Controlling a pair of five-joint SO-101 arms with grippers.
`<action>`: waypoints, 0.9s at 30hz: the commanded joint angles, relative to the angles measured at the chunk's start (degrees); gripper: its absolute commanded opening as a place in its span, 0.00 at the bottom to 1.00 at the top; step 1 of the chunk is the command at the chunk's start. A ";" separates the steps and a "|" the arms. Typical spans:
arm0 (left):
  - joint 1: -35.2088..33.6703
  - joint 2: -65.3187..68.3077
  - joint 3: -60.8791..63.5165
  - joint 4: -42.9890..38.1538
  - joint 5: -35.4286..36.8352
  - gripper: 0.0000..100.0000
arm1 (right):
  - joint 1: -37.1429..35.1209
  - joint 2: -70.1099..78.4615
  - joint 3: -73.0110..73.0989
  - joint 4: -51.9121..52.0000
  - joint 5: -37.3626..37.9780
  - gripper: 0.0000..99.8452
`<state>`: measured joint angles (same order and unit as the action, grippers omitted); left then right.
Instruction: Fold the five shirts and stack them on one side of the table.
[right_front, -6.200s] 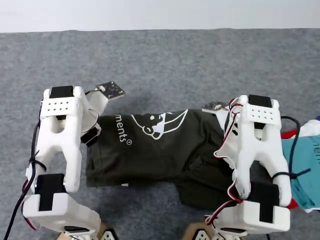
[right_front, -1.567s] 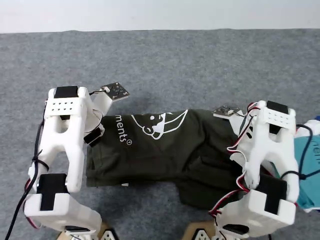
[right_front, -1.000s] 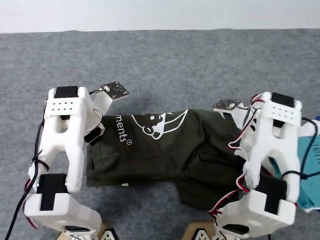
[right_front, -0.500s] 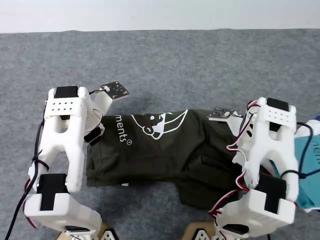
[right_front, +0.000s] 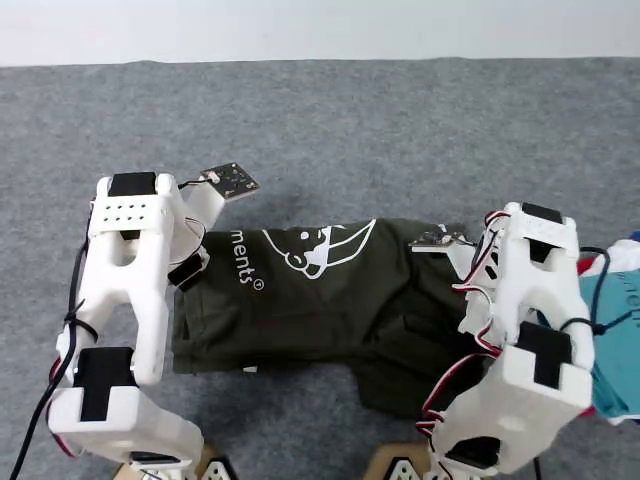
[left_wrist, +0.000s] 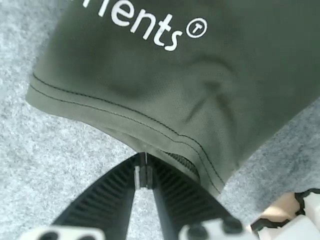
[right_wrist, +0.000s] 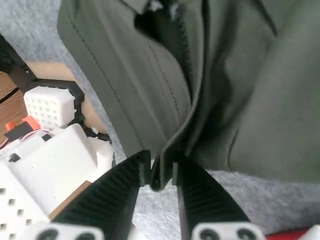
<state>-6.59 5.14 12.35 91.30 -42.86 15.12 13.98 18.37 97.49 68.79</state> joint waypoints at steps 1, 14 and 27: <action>0.44 -0.18 -0.22 -0.70 0.35 0.01 | -0.40 -0.13 -0.44 -0.84 0.62 0.10; 0.35 -0.18 -0.22 -0.70 0.35 0.01 | -0.40 0.22 -0.44 -2.07 0.44 0.14; 0.44 -0.18 -0.22 -0.70 0.35 0.01 | -0.31 2.51 -0.53 -8.22 0.70 0.01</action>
<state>-6.59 5.14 12.35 91.30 -42.86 15.21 17.85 18.46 90.81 68.79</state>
